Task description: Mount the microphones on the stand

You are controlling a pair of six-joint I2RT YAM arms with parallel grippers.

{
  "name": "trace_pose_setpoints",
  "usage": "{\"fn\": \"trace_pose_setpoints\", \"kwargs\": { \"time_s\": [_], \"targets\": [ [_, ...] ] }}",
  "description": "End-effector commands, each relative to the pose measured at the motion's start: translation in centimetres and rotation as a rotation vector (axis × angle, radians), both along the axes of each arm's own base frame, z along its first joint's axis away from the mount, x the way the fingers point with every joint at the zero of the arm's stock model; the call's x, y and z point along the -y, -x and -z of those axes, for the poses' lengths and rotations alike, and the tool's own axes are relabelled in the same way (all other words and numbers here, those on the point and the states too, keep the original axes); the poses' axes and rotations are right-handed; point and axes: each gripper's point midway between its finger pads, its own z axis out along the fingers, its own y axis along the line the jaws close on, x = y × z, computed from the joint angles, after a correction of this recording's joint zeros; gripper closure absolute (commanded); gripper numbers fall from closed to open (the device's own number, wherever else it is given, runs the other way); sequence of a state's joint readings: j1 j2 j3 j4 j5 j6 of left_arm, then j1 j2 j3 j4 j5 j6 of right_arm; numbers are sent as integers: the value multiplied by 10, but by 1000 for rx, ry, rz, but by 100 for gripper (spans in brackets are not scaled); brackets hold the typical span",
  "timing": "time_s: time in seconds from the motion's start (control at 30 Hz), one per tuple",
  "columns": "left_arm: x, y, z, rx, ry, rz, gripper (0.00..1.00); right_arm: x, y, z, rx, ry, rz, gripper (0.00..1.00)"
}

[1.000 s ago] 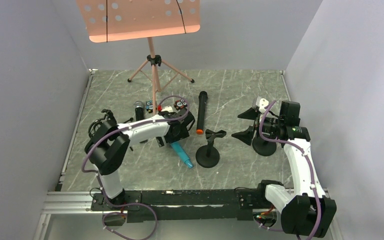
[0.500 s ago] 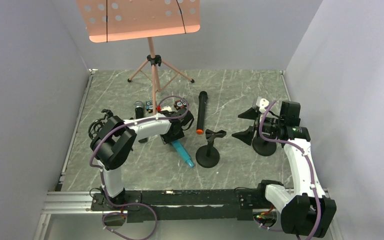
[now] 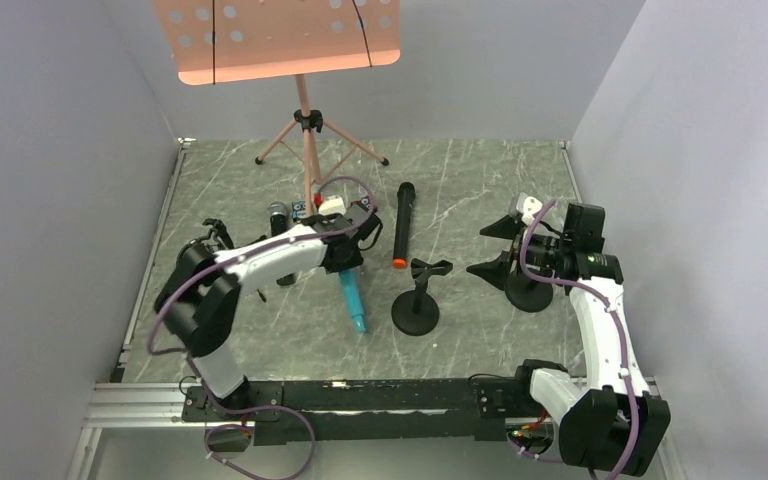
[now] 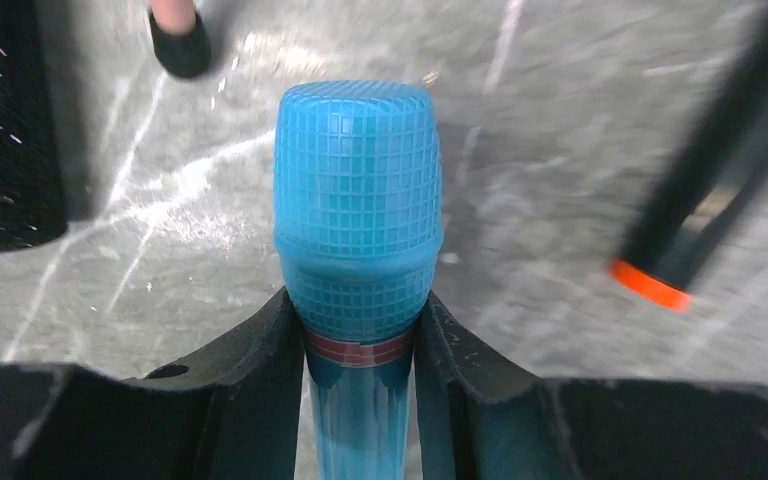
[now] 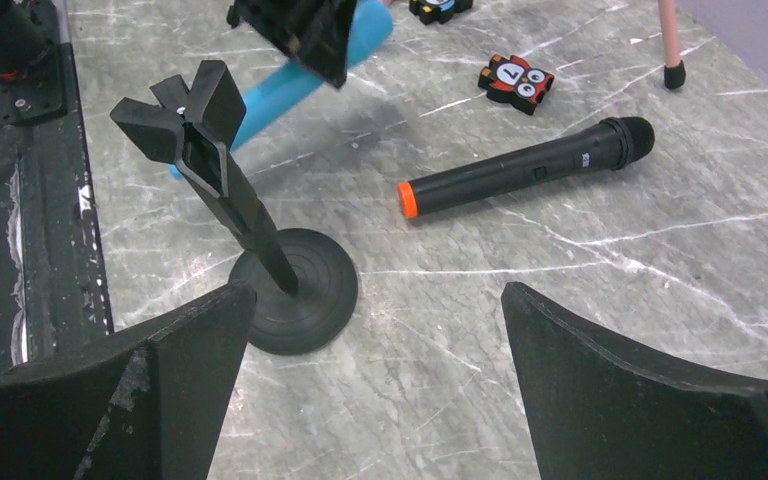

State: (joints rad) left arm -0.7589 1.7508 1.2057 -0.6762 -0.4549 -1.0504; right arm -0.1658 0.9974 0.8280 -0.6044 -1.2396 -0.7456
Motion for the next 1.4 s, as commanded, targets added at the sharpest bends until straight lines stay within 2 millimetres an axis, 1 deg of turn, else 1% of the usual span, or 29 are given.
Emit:
{"fn": "trace_pose_setpoints", "kwargs": {
  "time_s": [0.0, 0.1, 0.2, 0.27, 0.33, 0.4, 0.47, 0.53, 0.6, 0.7, 0.77, 0.87, 1.0, 1.03, 1.17, 1.3, 1.37],
  "targets": [
    [5, -18, -90, 246, 78, 125, 100, -1, 2, -18, 73, -8, -24, 0],
    [7, -14, -123, 330, 110, 230, 100, 0, 2, -19, 79, -3, -21, 0],
    [10, -6, -159, 434, 157, 347, 100, 2, 2, -24, 94, 7, -19, 0],
    [14, 1, -183, 511, 192, 440, 100, 2, 2, -35, 108, 16, -27, 0],
    [22, 7, -215, 629, 234, 556, 100, 1, 5, -49, 108, 9, -40, 0],
    [32, 19, -248, 754, 286, 685, 100, -3, 8, -67, 118, -17, -64, 0],
    [44, 33, -286, 893, 349, 810, 100, -7, 11, -82, 100, -63, -89, 0],
    [56, 47, -327, 1037, 436, 897, 100, -13, 17, -97, 76, -128, -136, 0],
    [69, 59, -358, 1139, 518, 970, 100, -20, 21, -106, 44, -172, -180, 0],
    [88, 64, -398, 1246, 621, 1016, 100, -33, 25, -114, 12, -184, -224, 0],
    [103, 64, -416, 1282, 679, 1039, 100, -41, 23, -122, 25, -181, -238, 0],
    [127, 63, -436, 1321, 752, 1059, 100, -49, 21, -132, -14, -201, -250, 0],
    [155, 64, -452, 1344, 822, 1086, 100, -60, 13, -140, -43, -228, -228, 0],
    [162, 66, -455, 1346, 836, 1092, 100, -62, 14, -142, -90, -250, -224, 0],
    [183, 73, -459, 1349, 883, 1114, 100, -66, 11, -145, -131, -302, -223, 0],
    [194, 74, -461, 1349, 892, 1120, 100, -70, 20, -144, -159, -338, -262, 0],
    [198, 73, -461, 1347, 898, 1121, 100, -73, 25, -142, -167, -345, -274, 2]
  ]
}}
